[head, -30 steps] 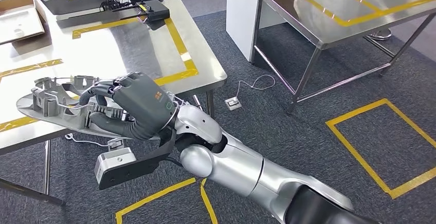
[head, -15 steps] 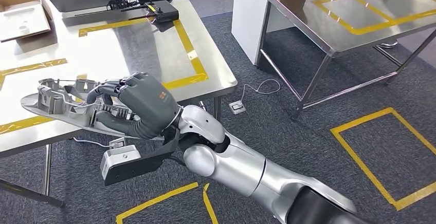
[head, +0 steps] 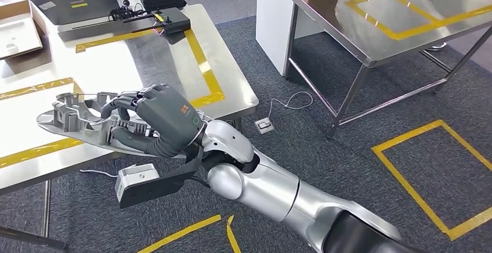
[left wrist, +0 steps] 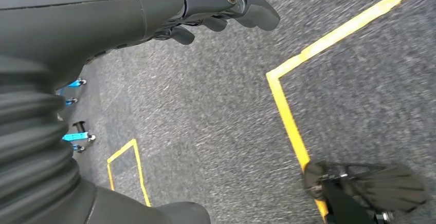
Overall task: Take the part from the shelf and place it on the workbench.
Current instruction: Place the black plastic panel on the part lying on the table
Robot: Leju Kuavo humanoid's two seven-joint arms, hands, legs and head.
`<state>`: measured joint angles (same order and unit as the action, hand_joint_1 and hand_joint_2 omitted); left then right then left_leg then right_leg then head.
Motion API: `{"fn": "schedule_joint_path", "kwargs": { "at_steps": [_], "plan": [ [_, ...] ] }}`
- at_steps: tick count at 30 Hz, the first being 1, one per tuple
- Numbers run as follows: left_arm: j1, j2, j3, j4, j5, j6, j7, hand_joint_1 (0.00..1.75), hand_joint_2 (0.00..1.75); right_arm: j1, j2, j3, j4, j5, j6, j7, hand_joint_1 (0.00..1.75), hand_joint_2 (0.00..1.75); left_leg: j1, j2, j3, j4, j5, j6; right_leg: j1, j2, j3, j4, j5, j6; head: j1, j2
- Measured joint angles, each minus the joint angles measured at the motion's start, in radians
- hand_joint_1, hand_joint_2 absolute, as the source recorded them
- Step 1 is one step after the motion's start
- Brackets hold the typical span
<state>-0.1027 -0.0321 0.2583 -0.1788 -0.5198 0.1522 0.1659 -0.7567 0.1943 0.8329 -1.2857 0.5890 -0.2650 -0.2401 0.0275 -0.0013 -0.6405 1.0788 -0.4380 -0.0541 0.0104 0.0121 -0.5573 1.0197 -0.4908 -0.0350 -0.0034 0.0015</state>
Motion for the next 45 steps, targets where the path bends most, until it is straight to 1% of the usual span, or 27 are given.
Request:
{"fn": "schedule_joint_path", "kwargs": {
  "at_steps": [2, 4, 6, 7, 9, 10, 11, 12, 14, 16, 18, 21, 22, 24, 25, 26, 27, 28, 29, 31, 36, 38, 40, 41, 42, 43, 45],
  "plan": [
    [-0.002, -0.001, 0.000, 0.001, -0.003, 0.000, 0.001, 0.00, 1.75, -0.001, 0.000, -0.001, 0.000, 0.000, 0.000, 0.000, 1.75, 1.75, -0.003, -0.001, 0.018, -0.040, -0.001, 0.013, 0.004, 0.002, 0.000, 0.006, -0.010, 0.009, -0.001, 0.000],
    [-0.003, -0.002, 0.000, 0.001, -0.005, 0.000, 0.002, 0.00, 1.75, -0.001, 0.000, -0.003, 0.000, 0.000, 0.000, 0.000, 1.75, 1.75, -0.003, -0.002, 0.020, -0.043, -0.006, 0.030, 0.003, 0.002, 0.001, 0.006, -0.016, 0.018, 0.001, 0.000],
    [-0.003, -0.002, 0.000, 0.000, -0.005, 0.000, 0.003, 0.00, 1.75, -0.002, 0.000, -0.004, 0.000, 0.000, 0.000, -0.001, 1.75, 1.75, -0.001, -0.003, 0.027, -0.044, -0.012, 0.043, 0.000, -0.001, -0.014, 0.045, -0.036, 0.031, 0.003, 0.000],
    [-0.004, -0.002, 0.000, 0.000, -0.005, 0.000, 0.003, 0.00, 1.75, -0.002, 0.000, -0.006, 0.000, 0.000, 0.000, -0.001, 1.75, 1.75, 0.000, -0.002, 0.031, -0.045, -0.015, 0.049, -0.003, -0.003, -0.040, 0.095, -0.057, 0.037, 0.004, 0.000],
    [-0.005, -0.001, 0.000, 0.000, -0.005, 0.000, 0.003, 0.00, 1.75, 0.000, -0.001, -0.008, 0.001, 0.000, 0.000, -0.002, 1.75, 1.75, 0.000, -0.002, 0.037, -0.045, -0.023, 0.054, -0.007, -0.005, -0.125, 0.237, -0.105, 0.047, 0.006, 0.000],
    [-0.004, -0.001, 0.000, 0.000, -0.006, 0.000, 0.003, 0.00, 1.75, 0.001, -0.002, -0.009, 0.002, 0.000, 0.001, -0.002, 1.75, 1.75, 0.000, -0.002, 0.040, -0.045, -0.027, 0.054, -0.009, -0.006, -0.164, 0.291, -0.113, 0.048, 0.006, 0.000],
    [-0.003, -0.001, 0.000, 0.000, -0.006, 0.000, 0.003, 0.00, 1.75, 0.003, -0.003, -0.009, 0.002, 0.000, 0.002, -0.002, 1.75, 1.75, -0.001, -0.002, 0.046, -0.045, -0.031, 0.054, -0.010, -0.006, -0.187, 0.310, -0.101, 0.048, 0.007, 0.000],
    [-0.002, -0.001, 0.000, 0.000, -0.006, 0.000, 0.003, 0.00, 1.75, 0.003, -0.004, -0.009, 0.002, 0.000, 0.002, -0.002, 1.75, 1.75, -0.001, -0.003, 0.052, -0.045, -0.036, 0.053, -0.010, -0.006, -0.188, 0.286, -0.069, 0.045, 0.007, 0.000],
    [-0.002, -0.002, 0.000, 0.000, -0.006, 0.000, 0.003, 0.00, 1.75, 0.003, -0.004, -0.010, 0.002, 0.000, 0.003, -0.002, 1.75, 1.75, -0.001, -0.006, 0.068, -0.045, -0.046, 0.049, -0.005, -0.007, -0.140, 0.148, 0.023, 0.031, 0.007, 0.000],
    [-0.003, -0.003, 0.000, -0.001, -0.006, 0.000, 0.002, 0.00, 1.75, 0.000, -0.004, -0.011, 0.002, 0.000, 0.004, -0.002, 1.75, 1.75, -0.003, -0.007, 0.077, -0.046, -0.056, 0.040, 0.002, -0.008, -0.093, 0.032, 0.068, 0.016, 0.007, 0.000],
    [-0.004, -0.004, 0.000, -0.001, -0.006, 0.000, 0.001, 0.00, 1.75, -0.003, -0.003, -0.012, 0.002, 0.000, 0.004, -0.002, 1.75, 1.75, -0.003, -0.006, 0.082, -0.052, -0.062, 0.028, 0.009, -0.008, -0.082, 0.007, 0.062, 0.008, 0.006, 0.000],
    [-0.004, -0.003, 0.000, -0.002, -0.006, 0.000, 0.000, 0.00, 1.75, -0.004, 0.000, -0.012, 0.002, 0.001, 0.005, -0.001, 1.75, 1.75, -0.003, -0.003, 0.083, -0.037, -0.075, 0.014, 0.000, -0.006, -0.061, -0.013, 0.063, -0.004, 0.003, 0.000],
    [-0.004, -0.002, 0.000, -0.002, -0.006, 0.000, -0.001, 0.00, 1.75, -0.004, 0.001, -0.012, 0.002, 0.001, 0.005, -0.001, 1.75, 1.75, -0.003, -0.003, 0.065, 0.001, -0.093, 0.011, -0.003, -0.007, -0.051, -0.020, 0.063, -0.009, 0.000, 0.000],
    [-0.003, 0.000, 0.000, -0.002, -0.006, -0.001, -0.001, 0.00, 1.75, -0.004, 0.002, -0.012, 0.002, 0.002, 0.006, -0.002, 1.75, 1.75, -0.002, -0.003, -0.005, 0.127, -0.143, 0.006, -0.002, -0.008, -0.040, -0.022, 0.055, -0.017, -0.005, 0.000],
    [-0.002, 0.001, 0.000, -0.001, -0.006, -0.001, -0.001, 0.00, 1.75, -0.003, 0.002, -0.012, 0.002, 0.003, 0.006, -0.002, 1.75, 1.75, -0.002, -0.003, -0.045, 0.187, -0.159, 0.003, -0.002, -0.007, -0.036, -0.021, 0.049, -0.018, -0.005, 0.000],
    [0.000, 0.002, 0.000, -0.001, -0.006, -0.001, -0.001, 0.00, 1.75, -0.001, 0.002, -0.012, 0.002, 0.003, 0.006, -0.002, 1.75, 1.75, -0.002, -0.003, -0.071, 0.217, -0.156, 0.001, -0.002, -0.006, -0.031, -0.020, 0.043, -0.017, -0.005, 0.000],
    [0.002, 0.004, 0.000, -0.001, -0.006, -0.001, -0.001, 0.00, 1.75, 0.000, 0.002, -0.012, 0.003, 0.002, 0.006, -0.001, 1.75, 1.75, -0.001, -0.003, -0.079, 0.209, -0.130, -0.002, -0.003, -0.005, -0.025, -0.017, 0.036, -0.015, -0.005, 0.000],
    [0.003, 0.005, 0.000, 0.000, -0.006, -0.001, -0.001, 0.00, 1.75, 0.000, 0.002, -0.012, 0.003, 0.002, 0.007, -0.001, 1.75, 1.75, 0.000, -0.002, -0.067, 0.163, -0.087, -0.004, -0.005, -0.005, -0.017, -0.013, 0.027, -0.011, -0.005, 0.000],
    [0.003, 0.005, 0.000, 0.000, -0.006, -0.002, -0.001, 0.00, 1.75, 0.001, 0.002, -0.012, 0.003, 0.002, 0.007, -0.001, 1.75, 1.75, 0.002, -0.001, -0.043, 0.094, -0.041, -0.006, -0.006, -0.004, -0.010, -0.008, 0.017, -0.006, -0.005, 0.000],
    [0.003, 0.004, 0.000, 0.001, -0.006, -0.004, -0.004, 0.00, 1.75, -0.001, 0.002, -0.012, 0.003, 0.002, 0.007, -0.001, 1.75, 1.75, 0.003, 0.000, 0.000, -0.013, 0.004, -0.003, -0.003, -0.003, -0.006, 0.006, -0.002, 0.006, -0.009, 0.000],
    [0.002, 0.001, 0.000, 0.002, -0.010, -0.005, -0.006, 0.00, 1.75, -0.005, 0.002, -0.012, 0.006, 0.001, 0.009, -0.001, 1.75, 1.75, 0.002, -0.004, 0.014, -0.032, -0.014, 0.037, -0.002, -0.004, -0.010, 0.030, -0.028, 0.030, -0.004, 0.000],
    [-0.001, 0.000, 0.000, 0.002, -0.013, -0.001, -0.004, 0.00, 1.75, -0.009, 0.002, -0.012, 0.006, 0.001, 0.011, -0.001, 1.75, 1.75, 0.003, -0.004, 0.021, -0.033, -0.020, 0.047, -0.007, -0.005, -0.056, 0.118, -0.061, 0.043, -0.001, 0.000],
    [-0.003, 0.000, 0.000, 0.002, -0.014, 0.002, -0.002, 0.00, 1.75, -0.011, 0.002, -0.012, 0.008, 0.003, 0.013, 0.000, 1.75, 1.75, 0.003, -0.004, 0.028, -0.033, -0.029, 0.051, -0.011, -0.006, -0.140, 0.246, -0.095, 0.051, 0.001, 0.000],
    [-0.003, 0.000, 0.000, 0.002, -0.014, 0.003, -0.001, 0.00, 1.75, -0.011, 0.002, -0.012, 0.010, 0.003, 0.014, 0.001, 1.75, 1.75, 0.003, -0.004, 0.033, -0.033, -0.033, 0.051, -0.012, -0.006, -0.172, 0.284, -0.095, 0.051, 0.001, 0.000],
    [-0.002, 0.000, 0.000, 0.002, -0.014, 0.004, 0.000, 0.00, 1.75, -0.011, 0.002, -0.012, 0.012, 0.004, 0.015, 0.002, 1.75, 1.75, 0.002, -0.004, 0.039, -0.033, -0.038, 0.050, -0.011, -0.006, -0.188, 0.289, -0.077, 0.049, 0.002, 0.000],
    [-0.002, 0.000, 0.000, 0.002, -0.014, 0.004, 0.000, 0.00, 1.75, -0.011, 0.002, -0.012, 0.013, 0.005, 0.016, 0.003, 1.75, 1.75, 0.002, -0.005, 0.048, -0.033, -0.044, 0.049, -0.010, -0.007, -0.184, 0.255, -0.041, 0.044, 0.002, 0.000],
    [-0.002, -0.002, 0.000, 0.002, -0.014, 0.005, 0.000, 0.00, 1.75, -0.012, 0.002, -0.012, 0.015, 0.006, 0.018, 0.006, 1.75, 1.75, 0.001, -0.008, 0.066, -0.034, -0.056, 0.045, -0.005, -0.007, -0.138, 0.124, 0.044, 0.026, 0.002, 0.000]
  ]
}}
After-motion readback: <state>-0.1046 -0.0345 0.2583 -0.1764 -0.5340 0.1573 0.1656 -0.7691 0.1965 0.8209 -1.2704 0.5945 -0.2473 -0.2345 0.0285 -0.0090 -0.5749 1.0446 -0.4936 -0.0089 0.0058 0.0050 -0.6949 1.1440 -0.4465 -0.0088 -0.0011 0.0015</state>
